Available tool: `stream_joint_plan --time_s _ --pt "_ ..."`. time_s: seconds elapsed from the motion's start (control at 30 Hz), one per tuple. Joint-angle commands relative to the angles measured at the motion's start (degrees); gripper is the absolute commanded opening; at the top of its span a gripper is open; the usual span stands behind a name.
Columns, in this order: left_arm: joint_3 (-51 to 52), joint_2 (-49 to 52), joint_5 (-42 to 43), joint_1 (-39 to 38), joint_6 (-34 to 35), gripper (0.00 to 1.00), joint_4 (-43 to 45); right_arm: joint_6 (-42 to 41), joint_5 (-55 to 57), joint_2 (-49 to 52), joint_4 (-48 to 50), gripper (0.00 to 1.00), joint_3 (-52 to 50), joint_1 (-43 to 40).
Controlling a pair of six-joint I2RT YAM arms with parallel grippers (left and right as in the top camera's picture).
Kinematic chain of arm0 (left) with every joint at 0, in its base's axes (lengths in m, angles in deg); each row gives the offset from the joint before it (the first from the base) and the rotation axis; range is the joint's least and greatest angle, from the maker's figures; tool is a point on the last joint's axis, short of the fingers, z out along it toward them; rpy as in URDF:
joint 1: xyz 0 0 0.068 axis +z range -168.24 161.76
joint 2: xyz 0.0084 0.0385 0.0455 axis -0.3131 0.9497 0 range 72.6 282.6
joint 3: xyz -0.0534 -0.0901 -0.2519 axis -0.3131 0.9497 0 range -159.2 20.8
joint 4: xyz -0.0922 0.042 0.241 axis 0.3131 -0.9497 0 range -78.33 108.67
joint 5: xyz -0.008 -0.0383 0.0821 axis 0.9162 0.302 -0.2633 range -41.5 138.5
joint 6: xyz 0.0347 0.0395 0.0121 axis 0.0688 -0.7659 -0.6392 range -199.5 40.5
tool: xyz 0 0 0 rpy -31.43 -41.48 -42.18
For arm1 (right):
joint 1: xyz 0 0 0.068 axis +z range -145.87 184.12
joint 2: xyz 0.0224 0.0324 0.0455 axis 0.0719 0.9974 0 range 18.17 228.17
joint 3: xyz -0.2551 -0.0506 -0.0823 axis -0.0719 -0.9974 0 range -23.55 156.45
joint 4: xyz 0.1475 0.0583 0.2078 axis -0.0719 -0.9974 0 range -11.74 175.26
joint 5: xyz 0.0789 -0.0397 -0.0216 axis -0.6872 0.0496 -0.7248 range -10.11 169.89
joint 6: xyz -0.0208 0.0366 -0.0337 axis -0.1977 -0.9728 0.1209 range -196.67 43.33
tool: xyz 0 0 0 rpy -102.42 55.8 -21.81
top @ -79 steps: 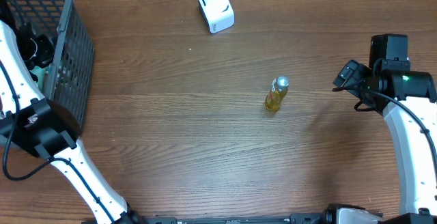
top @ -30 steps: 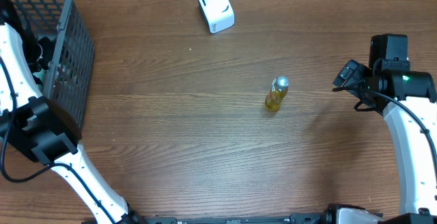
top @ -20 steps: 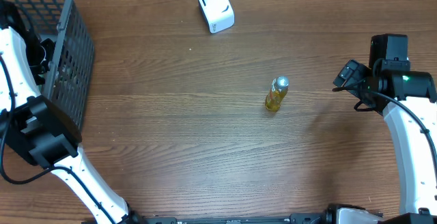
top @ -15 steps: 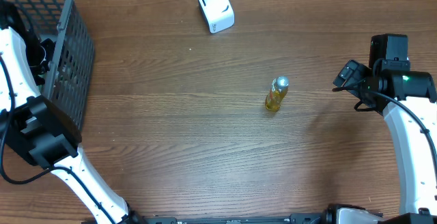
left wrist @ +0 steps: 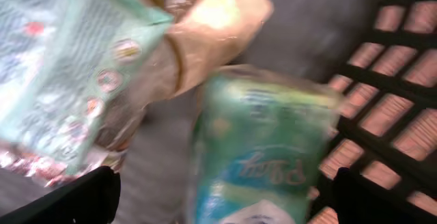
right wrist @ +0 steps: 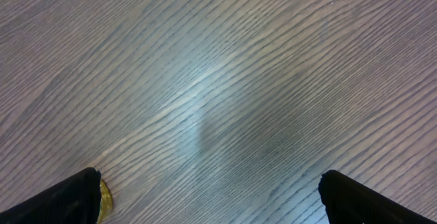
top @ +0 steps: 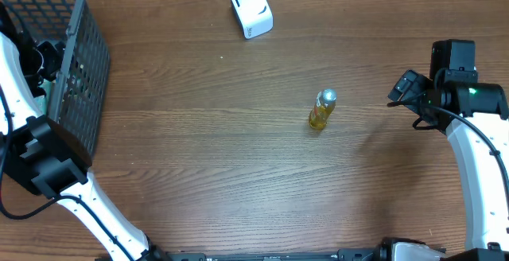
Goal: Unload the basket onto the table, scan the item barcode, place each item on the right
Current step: 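Grasp the green tissue pack in the basket with the left gripper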
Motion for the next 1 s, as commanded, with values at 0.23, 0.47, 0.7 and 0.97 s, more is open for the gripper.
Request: stream_joint_plan --time_s 0.23,0.47,0.7,0.97 --pt "6.51 1.33 5.27 -0.90 -7.87 0.96 3.54 -0.42 0.37 0.09 0.13 1.00 0.63 -0.07" --pt "9.18 1.33 4.26 -0.79 -7.65 0.88 5.35 -0.42 0.37 0.09 0.13 1.00 0.63 -0.07" --pt "8.63 1.25 4.22 -0.79 -6.95 0.57 4.94 -0.42 0.37 0.09 0.13 1.00 0.63 -0.07" --pt "-1.99 0.44 0.85 -0.70 -2.91 0.45 -1.05 -0.42 0.37 0.09 0.13 1.00 0.63 -0.07"
